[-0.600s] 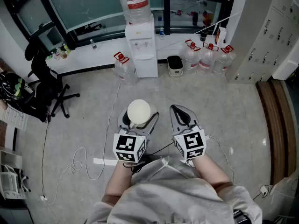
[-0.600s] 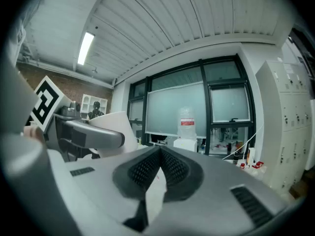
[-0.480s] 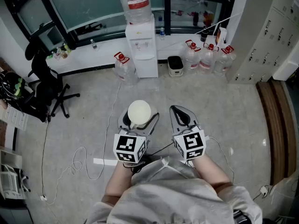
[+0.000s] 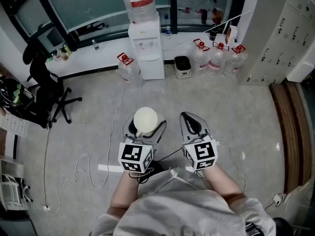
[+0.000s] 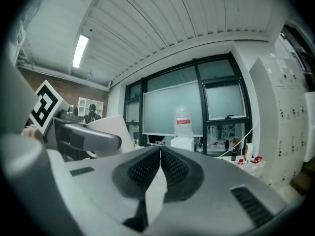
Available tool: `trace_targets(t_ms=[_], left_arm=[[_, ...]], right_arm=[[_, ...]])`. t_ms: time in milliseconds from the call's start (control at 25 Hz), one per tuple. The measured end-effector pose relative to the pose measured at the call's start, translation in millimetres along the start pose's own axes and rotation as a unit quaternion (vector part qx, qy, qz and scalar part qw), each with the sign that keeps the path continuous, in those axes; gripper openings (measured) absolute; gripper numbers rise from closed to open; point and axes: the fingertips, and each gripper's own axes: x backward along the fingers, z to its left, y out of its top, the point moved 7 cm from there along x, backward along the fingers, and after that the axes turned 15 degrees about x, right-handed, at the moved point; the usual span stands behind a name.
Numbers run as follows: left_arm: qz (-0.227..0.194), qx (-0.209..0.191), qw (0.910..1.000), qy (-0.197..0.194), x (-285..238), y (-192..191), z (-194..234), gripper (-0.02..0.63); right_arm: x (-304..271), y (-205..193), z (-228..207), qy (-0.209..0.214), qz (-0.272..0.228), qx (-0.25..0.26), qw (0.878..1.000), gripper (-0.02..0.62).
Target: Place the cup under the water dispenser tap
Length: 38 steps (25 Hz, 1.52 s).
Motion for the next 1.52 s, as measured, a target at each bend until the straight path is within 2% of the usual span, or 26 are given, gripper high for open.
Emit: trace_targets(t_ms=[240, 520, 1040, 1240, 1520], left_arm=[[0.012, 0.008, 0.9999, 0.008, -12, -6, 17, 0.445], [0.022, 0.013, 0.9997, -0.002, -58, 3, 64, 0.445], [0.042, 0.027, 0.9971, -0.057, -199, 61, 210, 0.445], [0.046, 0.023, 0.9967, -0.063, -240, 88, 266, 0.445], [0.067, 0.028, 0.9952, -0.066, -284, 96, 310, 0.445]], right_arm=[[-18, -10, -1, 0.007, 0.005, -0.007, 1.0, 0.029], [-78, -19, -10, 0.004, 0.02, -0.01, 1.0, 0.029], [-267, -13, -42, -0.03, 0.073, -0.006, 0.997, 0.029], [-339, -5, -46, -0.033, 0.082, -0.014, 0.996, 0.029], [-405, -19, -56, -0.022, 0.102, -0.037, 0.994, 0.029]])
